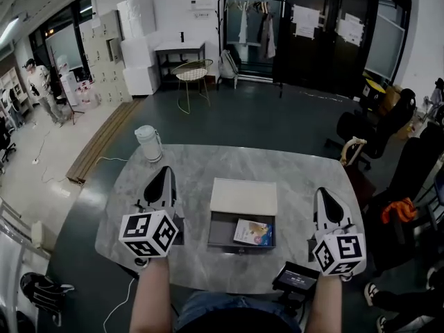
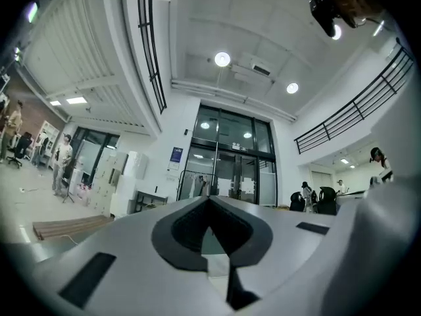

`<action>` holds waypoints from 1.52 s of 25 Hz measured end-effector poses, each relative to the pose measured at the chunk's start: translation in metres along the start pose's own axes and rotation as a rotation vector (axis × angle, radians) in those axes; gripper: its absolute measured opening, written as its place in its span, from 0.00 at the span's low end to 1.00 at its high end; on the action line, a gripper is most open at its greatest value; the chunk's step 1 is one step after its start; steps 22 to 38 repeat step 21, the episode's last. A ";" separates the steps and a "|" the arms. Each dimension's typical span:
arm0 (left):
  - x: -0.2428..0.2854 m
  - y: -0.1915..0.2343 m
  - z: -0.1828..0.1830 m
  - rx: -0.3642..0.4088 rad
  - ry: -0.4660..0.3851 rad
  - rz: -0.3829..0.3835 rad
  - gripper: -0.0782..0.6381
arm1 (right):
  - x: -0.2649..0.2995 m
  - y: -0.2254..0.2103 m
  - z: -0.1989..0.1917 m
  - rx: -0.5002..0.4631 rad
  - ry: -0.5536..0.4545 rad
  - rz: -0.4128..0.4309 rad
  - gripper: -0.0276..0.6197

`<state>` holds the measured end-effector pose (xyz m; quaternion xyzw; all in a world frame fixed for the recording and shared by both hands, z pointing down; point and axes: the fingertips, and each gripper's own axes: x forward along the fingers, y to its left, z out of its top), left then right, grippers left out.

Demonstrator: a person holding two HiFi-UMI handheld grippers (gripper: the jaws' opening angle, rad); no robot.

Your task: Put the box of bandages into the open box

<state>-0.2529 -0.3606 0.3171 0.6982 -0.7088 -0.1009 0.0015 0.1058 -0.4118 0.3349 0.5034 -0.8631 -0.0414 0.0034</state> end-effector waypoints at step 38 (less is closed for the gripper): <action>-0.005 -0.029 0.015 0.036 -0.050 -0.075 0.13 | -0.013 0.013 0.010 -0.046 -0.011 0.042 0.08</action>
